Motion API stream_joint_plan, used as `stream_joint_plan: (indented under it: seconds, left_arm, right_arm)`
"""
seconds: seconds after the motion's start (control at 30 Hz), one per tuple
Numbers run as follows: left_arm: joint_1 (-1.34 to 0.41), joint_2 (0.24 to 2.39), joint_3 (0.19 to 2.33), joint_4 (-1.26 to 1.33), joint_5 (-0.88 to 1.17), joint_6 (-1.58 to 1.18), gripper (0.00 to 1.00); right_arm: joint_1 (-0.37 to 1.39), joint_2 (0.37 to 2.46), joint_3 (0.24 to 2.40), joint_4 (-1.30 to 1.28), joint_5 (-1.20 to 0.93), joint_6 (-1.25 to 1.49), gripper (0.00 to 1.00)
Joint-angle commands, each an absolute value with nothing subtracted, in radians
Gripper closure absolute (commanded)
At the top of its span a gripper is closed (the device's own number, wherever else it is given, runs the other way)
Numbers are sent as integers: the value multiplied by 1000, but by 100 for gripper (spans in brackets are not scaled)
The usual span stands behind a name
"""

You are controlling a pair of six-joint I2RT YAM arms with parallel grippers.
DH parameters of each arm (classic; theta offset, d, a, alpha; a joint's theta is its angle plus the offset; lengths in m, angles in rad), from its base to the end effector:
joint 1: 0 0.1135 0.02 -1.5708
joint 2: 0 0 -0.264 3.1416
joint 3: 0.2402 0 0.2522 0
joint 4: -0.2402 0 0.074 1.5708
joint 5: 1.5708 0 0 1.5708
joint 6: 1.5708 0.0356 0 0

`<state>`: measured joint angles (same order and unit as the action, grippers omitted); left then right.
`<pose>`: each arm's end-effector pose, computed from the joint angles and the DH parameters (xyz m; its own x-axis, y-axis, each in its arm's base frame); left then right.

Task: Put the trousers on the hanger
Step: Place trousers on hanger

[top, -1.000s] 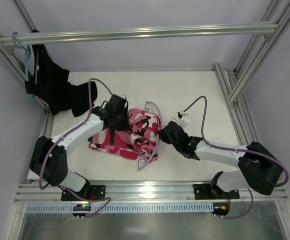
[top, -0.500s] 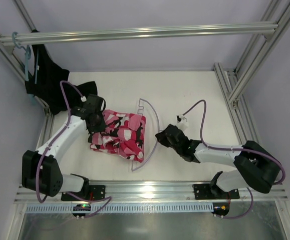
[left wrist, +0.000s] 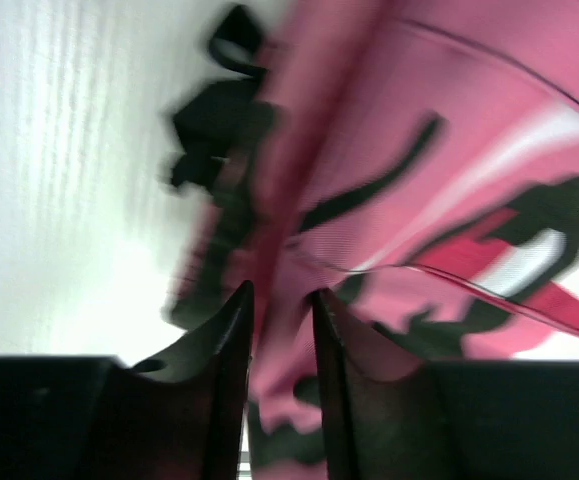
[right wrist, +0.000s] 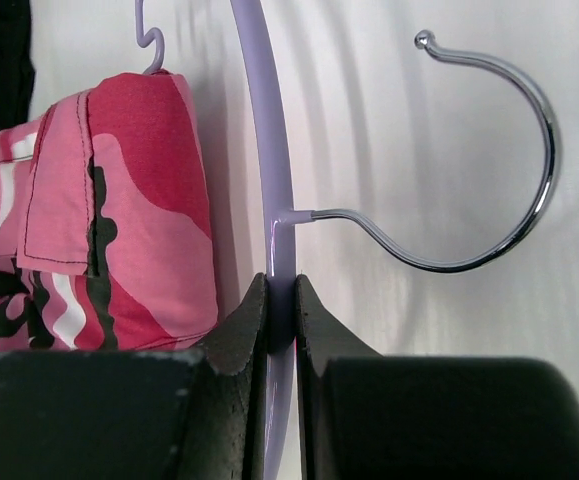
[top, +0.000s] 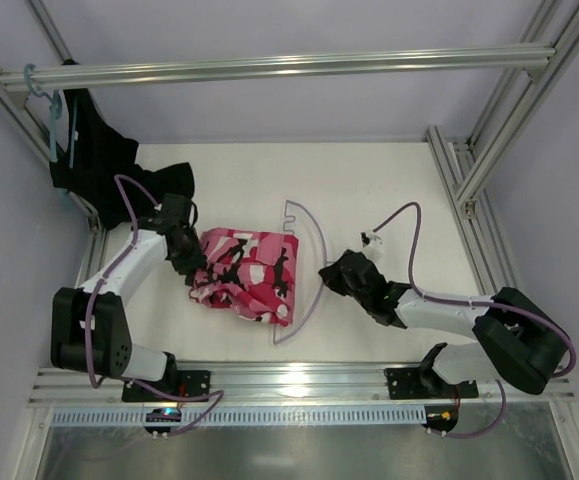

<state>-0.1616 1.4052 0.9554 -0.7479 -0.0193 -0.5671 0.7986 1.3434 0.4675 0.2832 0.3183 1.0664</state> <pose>0.2598 -0.0417 0.2194 -0.8579 -0.4043 -0.3171 -0.3639 0.9138 -0.1807 0.1844 0.1734 0.1607 -0.6255 0.5496 -0.5539 0.0999 0.7605 0.6417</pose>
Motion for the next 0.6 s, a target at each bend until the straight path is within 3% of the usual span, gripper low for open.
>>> stream_joint_plan:
  seconds: [0.0, 0.13, 0.2, 0.4, 0.57]
  left_arm:
    - [-127, 1430, 966, -724, -94, -538, 67]
    - [-214, 1368, 989, -782, -228, -552, 49]
    - [-299, 1318, 1009, -822, -271, -560, 47]
    - [-452, 1204, 938, -756, -16, -581, 46]
    - [-482, 1158, 827, -789, -86, -666, 40]
  right_arm:
    - [758, 1272, 433, 209, 453, 991, 96]
    - [759, 1187, 385, 140, 485, 1019, 97]
    - [758, 1138, 368, 109, 502, 1016, 96]
    - [756, 1108, 391, 57, 534, 1005, 96]
    - [735, 1105, 387, 55, 526, 999, 96]
